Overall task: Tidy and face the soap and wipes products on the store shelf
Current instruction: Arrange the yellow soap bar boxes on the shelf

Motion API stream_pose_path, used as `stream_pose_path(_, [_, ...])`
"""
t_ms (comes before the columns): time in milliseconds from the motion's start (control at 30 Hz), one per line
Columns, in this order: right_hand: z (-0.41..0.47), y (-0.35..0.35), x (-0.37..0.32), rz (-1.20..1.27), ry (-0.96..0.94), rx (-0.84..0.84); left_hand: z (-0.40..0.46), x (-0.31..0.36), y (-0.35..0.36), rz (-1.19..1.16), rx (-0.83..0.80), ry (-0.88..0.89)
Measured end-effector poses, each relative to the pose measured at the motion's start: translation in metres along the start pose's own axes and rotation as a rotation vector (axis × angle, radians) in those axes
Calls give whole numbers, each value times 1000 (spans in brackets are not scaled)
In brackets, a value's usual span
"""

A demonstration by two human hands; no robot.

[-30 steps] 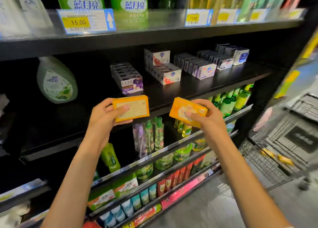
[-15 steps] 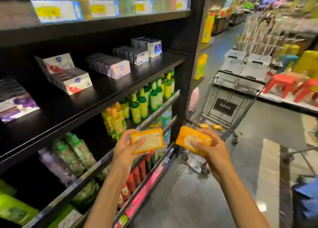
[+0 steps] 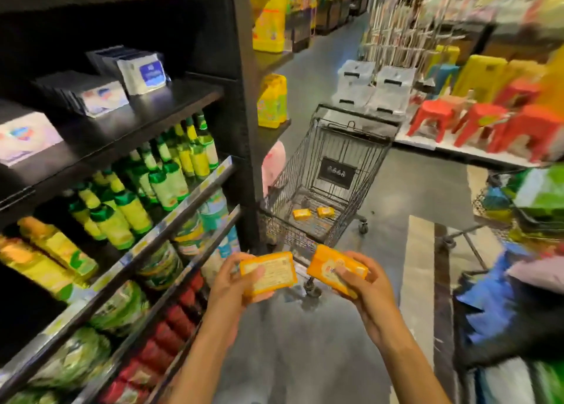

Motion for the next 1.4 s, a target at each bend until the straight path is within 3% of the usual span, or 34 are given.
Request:
stream_pose_path(667, [326,-43,-9,-59,157,111,322,-34,163,66,-78,-199])
stream_pose_path(967, [493,-66,23,-100,304,196,470,-90,198,102,65,-337])
stream_pose_path(1400, [714,-75,130,-240,712,105,628,-195,205,121,378,-579])
Point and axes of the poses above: each hand's wrist, its own z-axis towards the middle knuckle, its own y-axis out of the palm, x = y × z, the point moved 10 cm from there along z, towards the middle knuckle
